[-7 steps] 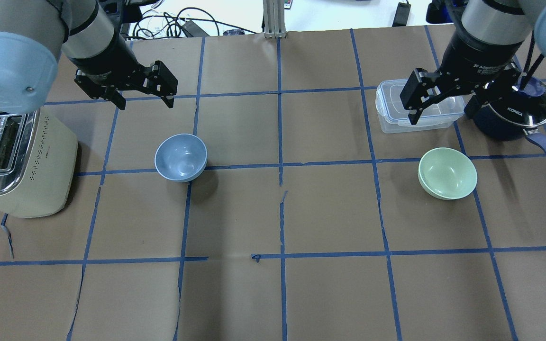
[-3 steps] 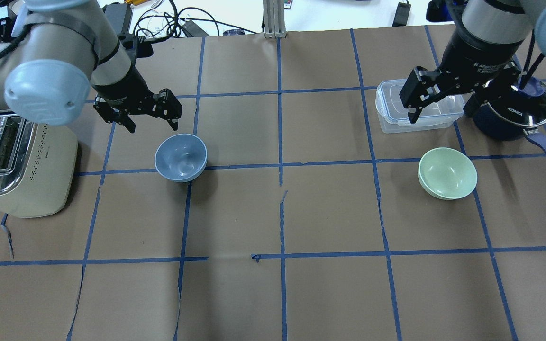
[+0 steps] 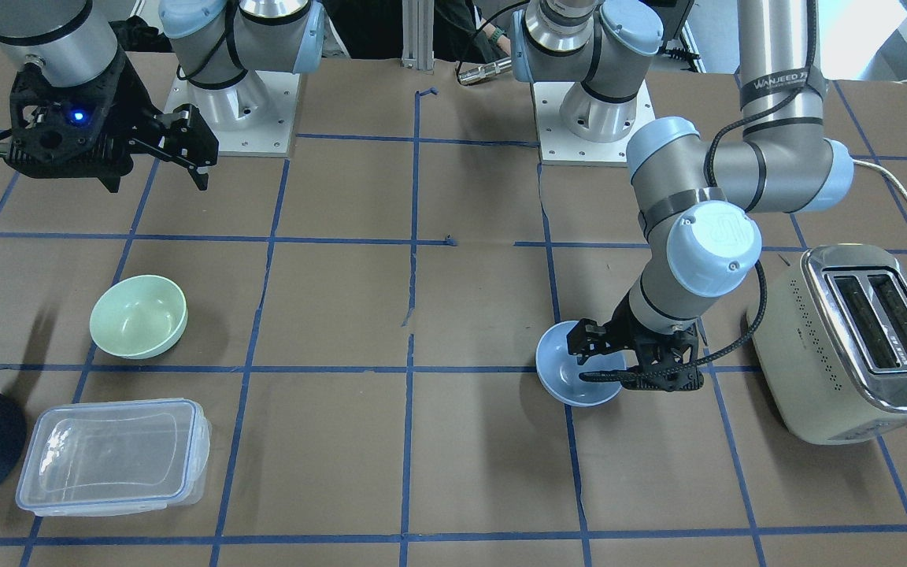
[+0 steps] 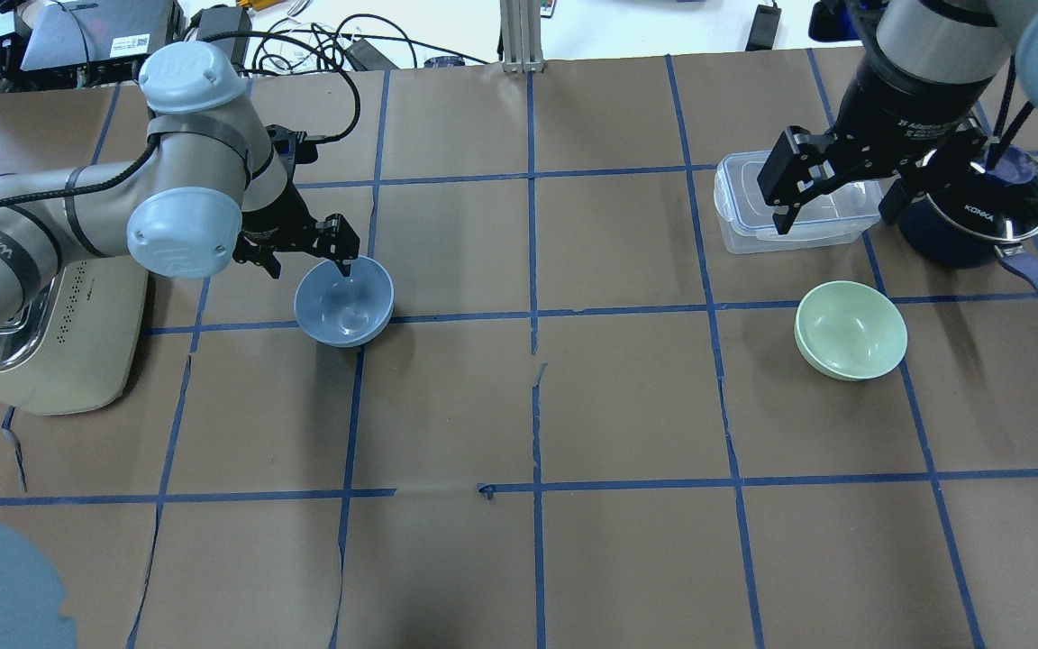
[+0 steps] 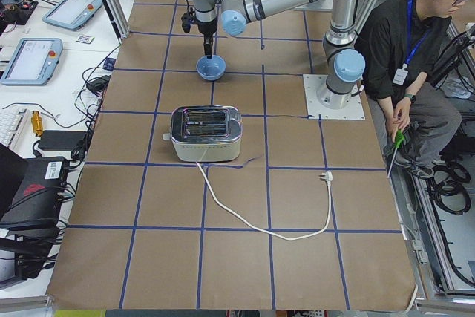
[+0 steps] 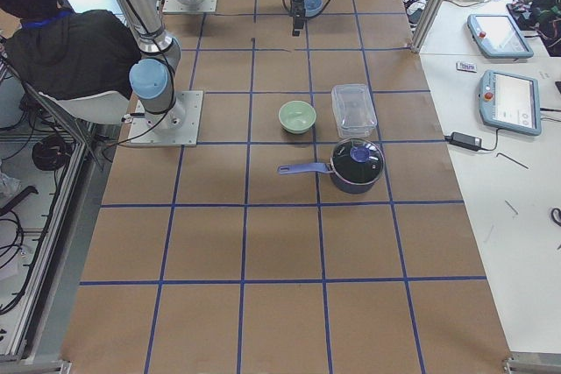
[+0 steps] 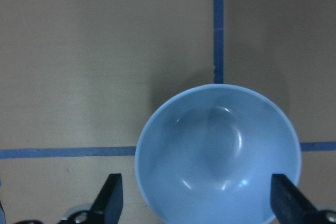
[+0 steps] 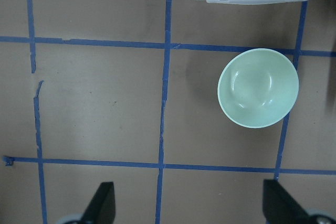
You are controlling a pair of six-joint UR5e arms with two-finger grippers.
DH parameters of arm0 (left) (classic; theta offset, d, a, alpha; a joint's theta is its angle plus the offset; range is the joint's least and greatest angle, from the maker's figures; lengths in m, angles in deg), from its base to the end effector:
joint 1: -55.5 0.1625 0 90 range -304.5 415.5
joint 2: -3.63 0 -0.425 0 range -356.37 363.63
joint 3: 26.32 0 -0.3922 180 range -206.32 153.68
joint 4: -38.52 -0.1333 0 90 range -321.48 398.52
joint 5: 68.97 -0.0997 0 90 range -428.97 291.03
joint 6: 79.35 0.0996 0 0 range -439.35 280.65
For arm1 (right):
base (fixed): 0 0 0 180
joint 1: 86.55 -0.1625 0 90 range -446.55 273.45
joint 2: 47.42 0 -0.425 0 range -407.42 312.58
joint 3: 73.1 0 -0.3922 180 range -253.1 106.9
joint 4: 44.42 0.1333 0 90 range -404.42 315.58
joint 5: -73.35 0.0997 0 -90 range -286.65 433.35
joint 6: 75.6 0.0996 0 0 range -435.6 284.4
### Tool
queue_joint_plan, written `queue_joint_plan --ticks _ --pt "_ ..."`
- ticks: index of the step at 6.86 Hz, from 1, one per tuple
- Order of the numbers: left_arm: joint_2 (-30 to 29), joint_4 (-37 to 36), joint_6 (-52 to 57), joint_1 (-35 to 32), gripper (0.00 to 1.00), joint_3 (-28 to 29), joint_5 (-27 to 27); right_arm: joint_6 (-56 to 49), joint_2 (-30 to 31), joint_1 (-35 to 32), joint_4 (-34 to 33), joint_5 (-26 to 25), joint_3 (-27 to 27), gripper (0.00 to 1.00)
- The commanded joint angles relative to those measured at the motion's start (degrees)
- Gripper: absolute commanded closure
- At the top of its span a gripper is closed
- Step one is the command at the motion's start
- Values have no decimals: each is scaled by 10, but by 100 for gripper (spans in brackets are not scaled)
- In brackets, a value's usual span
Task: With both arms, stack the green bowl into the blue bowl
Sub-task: 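Lower the left gripper onto the light blue bowl rim and grasp it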
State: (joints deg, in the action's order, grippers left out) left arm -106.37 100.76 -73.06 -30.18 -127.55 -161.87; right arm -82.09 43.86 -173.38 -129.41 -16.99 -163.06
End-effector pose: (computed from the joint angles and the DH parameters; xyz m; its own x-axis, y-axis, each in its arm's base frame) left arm -0.0846 -0.5823 0.2532 -0.9984 0.0373 -0.0436 0.0344 0.9972 0.0657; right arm 0.1062 -0.4823 0.4906 -0.9983 -0.0581 -0.0014 -0.0580 0.9962 0.0646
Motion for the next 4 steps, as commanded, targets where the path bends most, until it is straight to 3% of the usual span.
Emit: queue_joint_plan --ticks 1,2,3,4 --pt "-28 -55 36 23 1 -5 -9 3 -1 1 0 1 0 0" --pt "-35 -61 39 23 22 -18 -10 0 -4 1 0 3 -1 0" --pt "-36 -63 29 23 59 -39 -6 3 -11 2 0 3 0 0" --pt "-32 -64 15 23 66 -50 -3 -2 -12 3 -8 3 0 0"
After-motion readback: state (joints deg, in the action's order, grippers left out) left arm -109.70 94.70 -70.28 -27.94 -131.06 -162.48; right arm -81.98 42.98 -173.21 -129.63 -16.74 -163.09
